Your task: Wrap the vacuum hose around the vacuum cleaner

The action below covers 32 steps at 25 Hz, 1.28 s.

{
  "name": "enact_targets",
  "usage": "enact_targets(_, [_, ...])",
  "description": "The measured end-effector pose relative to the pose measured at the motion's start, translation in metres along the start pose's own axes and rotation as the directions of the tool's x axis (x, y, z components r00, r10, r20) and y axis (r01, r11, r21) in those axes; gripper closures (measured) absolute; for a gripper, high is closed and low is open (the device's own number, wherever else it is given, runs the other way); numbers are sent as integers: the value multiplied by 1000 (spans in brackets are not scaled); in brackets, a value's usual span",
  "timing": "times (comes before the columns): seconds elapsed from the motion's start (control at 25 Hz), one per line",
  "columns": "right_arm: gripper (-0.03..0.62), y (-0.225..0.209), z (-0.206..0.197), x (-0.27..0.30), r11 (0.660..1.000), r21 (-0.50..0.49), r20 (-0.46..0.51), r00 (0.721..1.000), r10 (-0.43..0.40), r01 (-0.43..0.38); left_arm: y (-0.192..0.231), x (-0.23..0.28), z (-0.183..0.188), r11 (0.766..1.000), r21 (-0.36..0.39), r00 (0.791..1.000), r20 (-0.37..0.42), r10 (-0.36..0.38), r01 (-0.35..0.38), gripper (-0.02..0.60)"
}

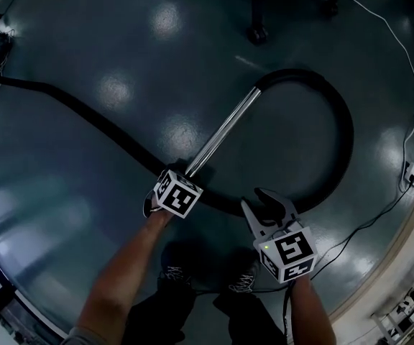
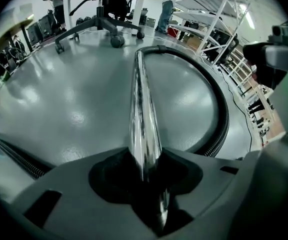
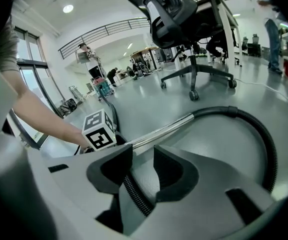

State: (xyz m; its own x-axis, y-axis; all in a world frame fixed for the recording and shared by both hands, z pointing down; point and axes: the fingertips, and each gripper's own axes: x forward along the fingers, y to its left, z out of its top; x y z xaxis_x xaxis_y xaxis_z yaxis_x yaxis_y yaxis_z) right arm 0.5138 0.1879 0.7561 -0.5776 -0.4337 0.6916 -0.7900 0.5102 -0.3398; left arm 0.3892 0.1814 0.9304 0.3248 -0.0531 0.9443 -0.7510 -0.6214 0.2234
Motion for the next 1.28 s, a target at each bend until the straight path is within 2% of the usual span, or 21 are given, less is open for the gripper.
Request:
enact_targets(0.12, [477, -1, 8, -16, 1000, 11, -3, 1000, -6, 6, -13, -19, 6, 999, -40, 1000, -19, -8, 8, 420])
enact_targets(0.24, [477, 2, 15, -39, 999, 37, -8, 1000, -9, 9, -36, -43, 3, 993, -112, 997, -53, -48, 42, 420])
enact_targets(0.4, [477, 2, 32, -65, 992, 124, 4, 1000, -14, 14, -58, -90, 2, 985, -171, 996, -74, -49, 36, 420])
enact_targets(0.64, [476, 15, 68, -78, 972, 235, 32, 999, -31, 23, -101, -172, 5, 970, -241, 997, -66, -41, 24, 420])
enact_targets(0.68, [436, 20, 76, -78, 969, 248, 37, 999, -24, 14, -107, -184, 5, 970, -243, 998, -61, -34, 19, 420])
enact_targets(0.8, [383, 33, 101, -80, 959, 284, 51, 999, 2, -16, -128, -218, 6, 972, -236, 999, -42, -23, 13, 420])
enact_targets(0.92, [368, 34, 124, -83, 936, 352, 71, 997, -5, -20, -152, -250, 2, 970, -243, 999, -40, -30, 19, 420])
enact_targets(1.12, [349, 35, 133, -79, 876, 480, 32, 997, -73, 48, -187, -302, -11, 964, -264, 998, -52, -48, 32, 420])
enact_targets(1.28, [338, 61, 135, -74, 821, 570, 17, 999, -46, 29, -202, -331, -25, 958, -288, 999, -41, -27, 14, 420])
